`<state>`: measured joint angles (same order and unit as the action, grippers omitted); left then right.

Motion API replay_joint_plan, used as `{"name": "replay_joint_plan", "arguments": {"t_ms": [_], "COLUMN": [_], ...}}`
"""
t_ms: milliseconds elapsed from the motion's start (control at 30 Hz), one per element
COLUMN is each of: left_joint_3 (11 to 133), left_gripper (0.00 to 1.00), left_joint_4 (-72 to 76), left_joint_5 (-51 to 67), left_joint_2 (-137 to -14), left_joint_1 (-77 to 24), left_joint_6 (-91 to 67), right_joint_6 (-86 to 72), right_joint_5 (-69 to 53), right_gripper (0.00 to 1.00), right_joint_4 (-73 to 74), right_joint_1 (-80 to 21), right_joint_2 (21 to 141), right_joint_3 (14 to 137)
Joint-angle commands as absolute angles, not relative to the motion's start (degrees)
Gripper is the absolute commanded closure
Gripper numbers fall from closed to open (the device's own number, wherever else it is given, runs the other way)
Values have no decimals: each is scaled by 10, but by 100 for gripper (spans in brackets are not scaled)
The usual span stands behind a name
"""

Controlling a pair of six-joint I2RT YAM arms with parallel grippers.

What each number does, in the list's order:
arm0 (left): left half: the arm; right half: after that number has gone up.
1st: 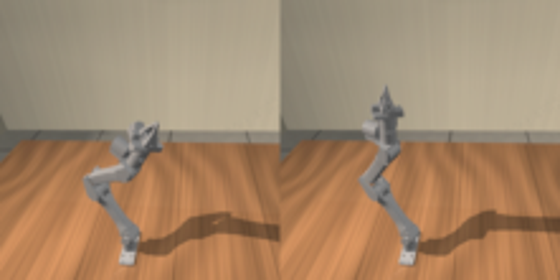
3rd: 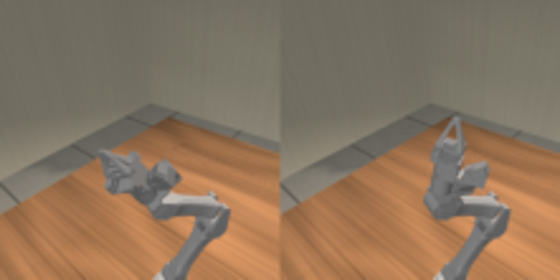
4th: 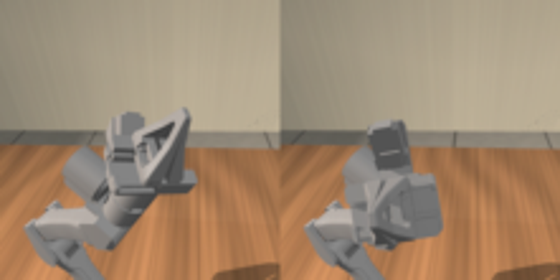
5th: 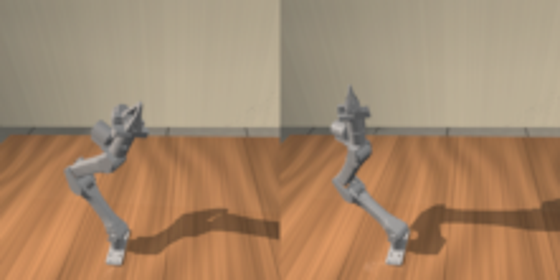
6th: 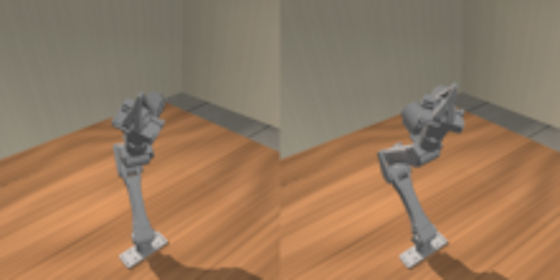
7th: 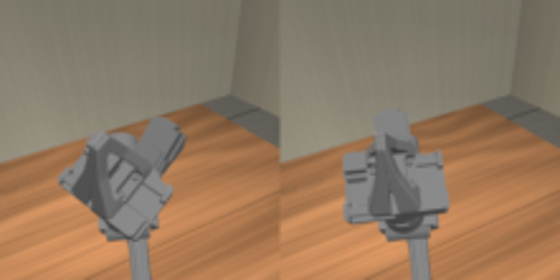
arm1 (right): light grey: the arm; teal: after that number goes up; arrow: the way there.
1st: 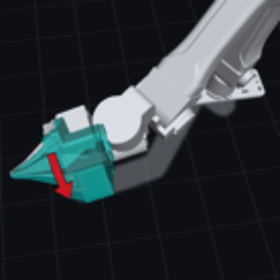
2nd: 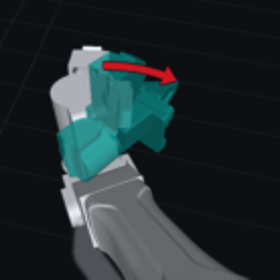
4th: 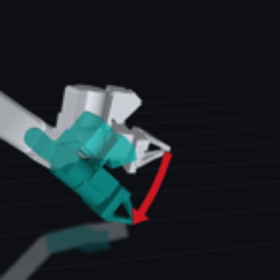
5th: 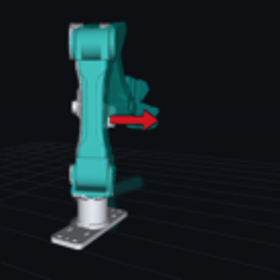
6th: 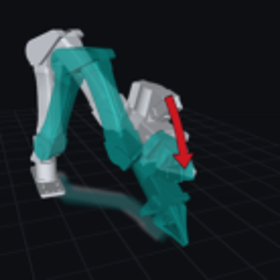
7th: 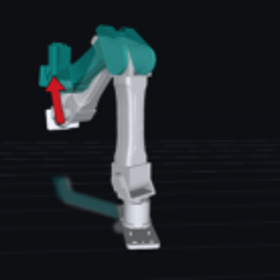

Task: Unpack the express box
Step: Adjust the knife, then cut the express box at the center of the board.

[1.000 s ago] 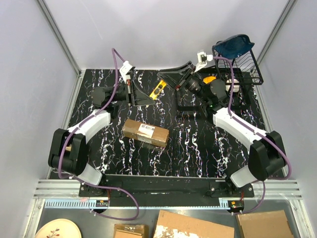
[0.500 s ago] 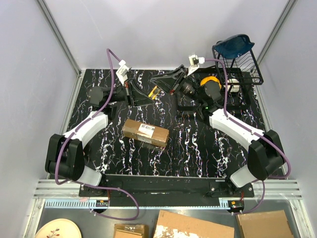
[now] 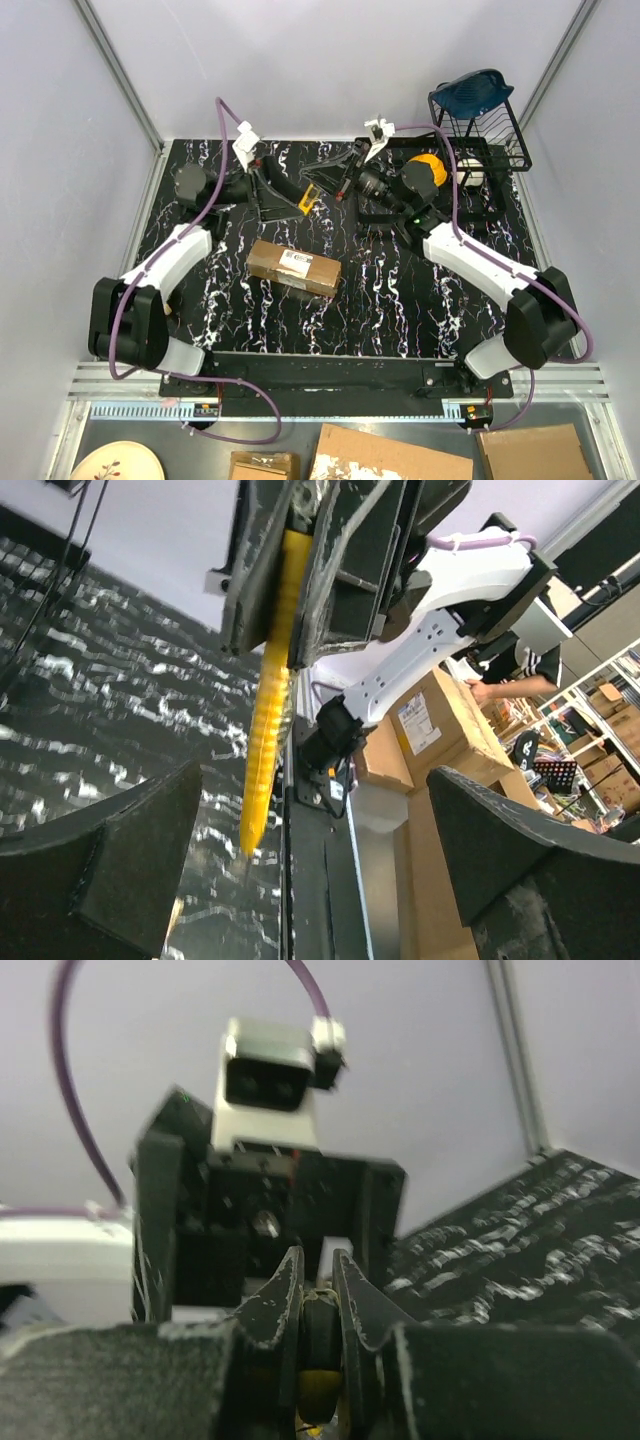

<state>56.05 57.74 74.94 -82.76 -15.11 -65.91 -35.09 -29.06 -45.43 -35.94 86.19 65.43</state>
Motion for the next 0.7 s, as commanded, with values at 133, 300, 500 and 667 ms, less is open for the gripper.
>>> {"name": "replay_joint_plan", "arguments": {"t_ms": [133, 300, 500, 667], "left_joint_3": [778, 703, 645, 624], "left_gripper": [1, 1, 1, 1], "left_joint_4": [-474, -449, -410, -378], "left_joint_5": [694, 358, 323, 299], "left_joint_2": [-789, -776, -805, -843], "left_joint_1": [54, 1, -43, -44], "left_joint_6": [125, 249, 259, 279], "right_joint_6": [-127, -139, -101, -94], "right_joint_5": [-253, -307, -345, -364], "right_gripper": [100, 100, 100, 100], "right_joint_4": [-268, -448, -569, -665], "right_joint_1": [-364, -381, -430, -437], "right_joint_2": [725, 736, 829, 903], "right_joint_3": [574, 465, 457, 467]}}
